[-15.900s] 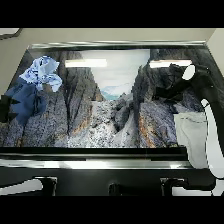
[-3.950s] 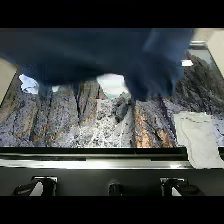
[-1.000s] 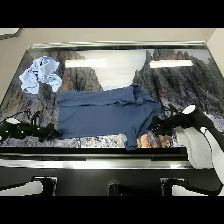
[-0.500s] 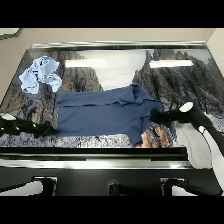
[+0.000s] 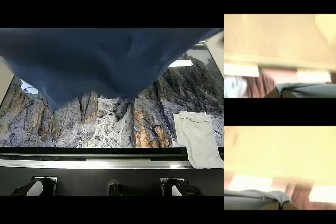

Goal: Fold the shirts.

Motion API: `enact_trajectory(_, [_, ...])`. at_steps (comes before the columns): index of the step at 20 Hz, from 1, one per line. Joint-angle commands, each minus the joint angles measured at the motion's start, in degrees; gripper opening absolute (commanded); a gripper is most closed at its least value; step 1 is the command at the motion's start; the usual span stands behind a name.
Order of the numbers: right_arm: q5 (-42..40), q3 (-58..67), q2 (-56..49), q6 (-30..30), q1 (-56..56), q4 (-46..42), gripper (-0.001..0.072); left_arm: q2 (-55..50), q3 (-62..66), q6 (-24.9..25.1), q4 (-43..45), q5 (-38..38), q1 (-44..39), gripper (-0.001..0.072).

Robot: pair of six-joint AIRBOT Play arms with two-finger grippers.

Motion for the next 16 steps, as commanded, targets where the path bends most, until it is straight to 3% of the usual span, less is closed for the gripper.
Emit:
enact_trajectory(1, [-1.38,7.45,8.66,5.38,-0.04,-5.75,0.0042,8.15,8.90,-6.75,2.73,5.77,0.04,0.0024])
enact_trajectory(8, [2.10,7.48,9.75,11.21,-0.04,-7.10,0.0042,7.65,8.90,-6.86,3.13,4.15,0.04,0.0024])
enact_trajectory(13, [23.45,7.48,-1.84,11.41,-0.04,-7.67,0.0043,-5.29,4.79,-4.87,4.68,-13.44,-0.55,0.0024])
enact_trajectory(16, [35.43,7.45,-17.38,11.37,0.00,-3.45,0.0041,-17.11,-4.00,-1.22,7.39,-14.82,-2.29,0.0024])
